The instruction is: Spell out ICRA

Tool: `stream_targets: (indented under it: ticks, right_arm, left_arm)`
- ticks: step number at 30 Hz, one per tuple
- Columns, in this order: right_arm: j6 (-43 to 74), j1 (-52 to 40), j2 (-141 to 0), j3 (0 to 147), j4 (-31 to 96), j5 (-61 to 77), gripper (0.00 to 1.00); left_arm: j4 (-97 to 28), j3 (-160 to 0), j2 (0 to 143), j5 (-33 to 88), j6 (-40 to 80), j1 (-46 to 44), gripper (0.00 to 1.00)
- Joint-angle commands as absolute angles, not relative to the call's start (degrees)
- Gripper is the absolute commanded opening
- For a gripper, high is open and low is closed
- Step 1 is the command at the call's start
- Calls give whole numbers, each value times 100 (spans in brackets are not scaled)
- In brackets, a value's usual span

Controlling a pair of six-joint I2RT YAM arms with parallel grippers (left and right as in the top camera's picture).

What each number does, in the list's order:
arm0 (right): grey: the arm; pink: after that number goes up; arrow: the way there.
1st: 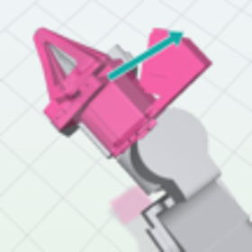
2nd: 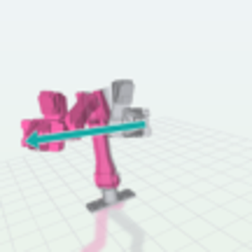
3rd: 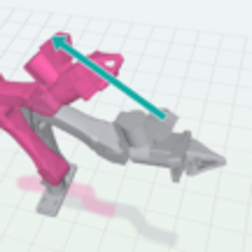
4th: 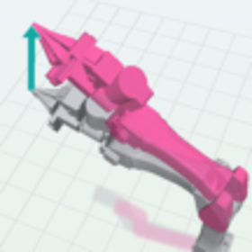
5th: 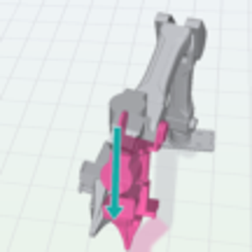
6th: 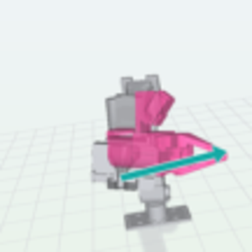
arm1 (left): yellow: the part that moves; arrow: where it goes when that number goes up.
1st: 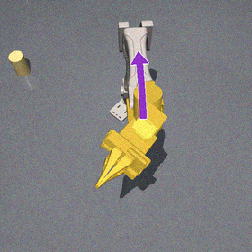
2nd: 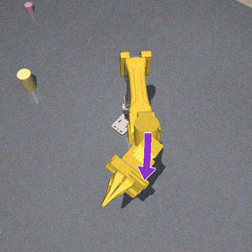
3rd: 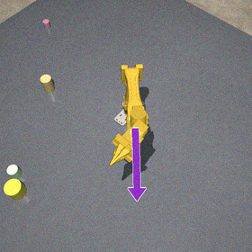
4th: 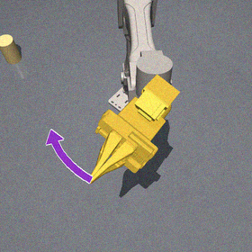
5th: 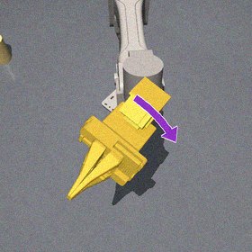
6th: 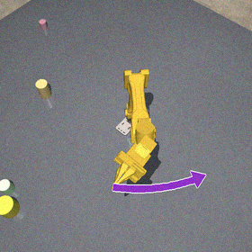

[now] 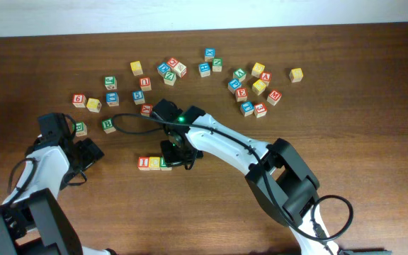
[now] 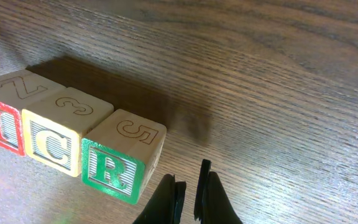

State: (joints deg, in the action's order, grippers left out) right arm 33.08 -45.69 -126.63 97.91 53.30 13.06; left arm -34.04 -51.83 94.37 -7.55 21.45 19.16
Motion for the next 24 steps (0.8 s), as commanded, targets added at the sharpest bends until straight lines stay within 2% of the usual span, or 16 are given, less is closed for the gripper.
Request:
stream_targets:
  ticks: [1,24]
  right_arm:
    - [3350,-4624,-12704,9765,5310,1378,4]
    - [3350,-4759,-12704,9765,5076,1415,5]
  left_arm:
    - [-3409,-5146,9378,-794,2161,1940,99]
    - [-3409,-5146,9378,-794,2161,1940,99]
